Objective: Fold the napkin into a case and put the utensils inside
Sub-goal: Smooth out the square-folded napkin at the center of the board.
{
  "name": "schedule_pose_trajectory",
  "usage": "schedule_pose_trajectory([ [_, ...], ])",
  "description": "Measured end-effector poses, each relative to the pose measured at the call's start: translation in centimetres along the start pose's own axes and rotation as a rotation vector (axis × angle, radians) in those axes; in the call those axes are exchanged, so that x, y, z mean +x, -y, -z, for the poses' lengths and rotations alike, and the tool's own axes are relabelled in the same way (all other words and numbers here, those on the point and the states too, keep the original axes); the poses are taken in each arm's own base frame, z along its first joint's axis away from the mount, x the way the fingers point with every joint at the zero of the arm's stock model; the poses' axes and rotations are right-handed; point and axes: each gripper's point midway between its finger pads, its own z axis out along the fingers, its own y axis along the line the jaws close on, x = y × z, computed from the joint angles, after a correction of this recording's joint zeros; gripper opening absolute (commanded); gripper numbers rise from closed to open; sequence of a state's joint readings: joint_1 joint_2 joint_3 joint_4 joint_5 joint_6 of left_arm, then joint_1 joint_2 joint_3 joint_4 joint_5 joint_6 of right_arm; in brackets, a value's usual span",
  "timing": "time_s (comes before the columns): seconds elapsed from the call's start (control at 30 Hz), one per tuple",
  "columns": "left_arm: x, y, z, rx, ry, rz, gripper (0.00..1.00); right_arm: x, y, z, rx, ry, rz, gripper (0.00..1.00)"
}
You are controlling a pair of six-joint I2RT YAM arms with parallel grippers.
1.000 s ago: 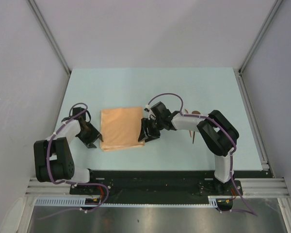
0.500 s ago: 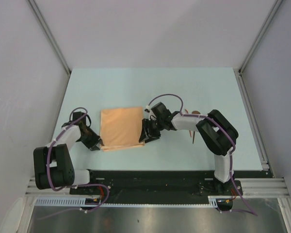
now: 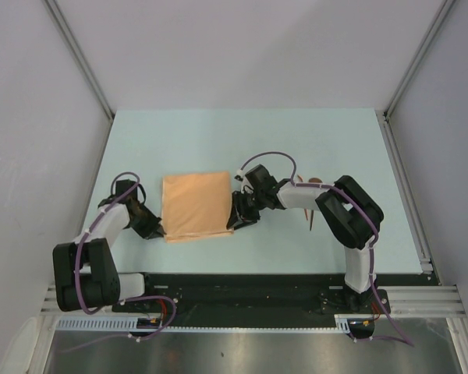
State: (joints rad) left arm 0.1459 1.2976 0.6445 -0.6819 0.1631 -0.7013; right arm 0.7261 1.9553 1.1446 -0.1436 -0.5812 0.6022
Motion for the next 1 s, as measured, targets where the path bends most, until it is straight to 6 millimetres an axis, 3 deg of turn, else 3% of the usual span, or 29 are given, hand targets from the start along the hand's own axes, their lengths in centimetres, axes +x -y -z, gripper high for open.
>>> schedule_pose_trajectory([
  [0.03,0.0,0.1,0.1,0.007,0.004,-0.003,0.0,0.0,0.1,0.0,0.0,-0.001,-0.002,0.3],
  [0.33,0.9,1.2,1.1,0.078,0.026,-0.033,0.0,0.3,1.6,0.3,0.01,-0.002,-0.044,0.22],
  [0.53,3.1,-0.4,0.0,0.038,-0.028,-0.019,0.01,0.1,2.1,0.5,0.009,0.004,-0.055,0.16],
  [0.57,3.3,-0.6,-0.1,0.028,-0.034,-0.014,0.04,0.0,2.0,0.5,0.004,0.004,-0.055,0.16],
  [0.67,2.9,-0.8,0.0,-0.004,-0.027,-0.012,0.27,0.0,1.9,0.5,-0.007,0.002,-0.053,0.18],
  [0.7,2.6,-0.8,0.2,-0.013,-0.019,-0.014,0.4,0.0,1.8,0.5,-0.011,0.002,-0.051,0.21],
  [0.8,1.3,-0.5,1.2,-0.031,0.03,-0.026,0.55,0.0,1.7,0.4,-0.019,0.006,-0.048,0.36],
  [1.0,-1.0,1.2,3.1,0.006,0.123,-0.057,0.57,0.2,0.8,0.2,-0.061,-0.002,-0.049,0.5],
])
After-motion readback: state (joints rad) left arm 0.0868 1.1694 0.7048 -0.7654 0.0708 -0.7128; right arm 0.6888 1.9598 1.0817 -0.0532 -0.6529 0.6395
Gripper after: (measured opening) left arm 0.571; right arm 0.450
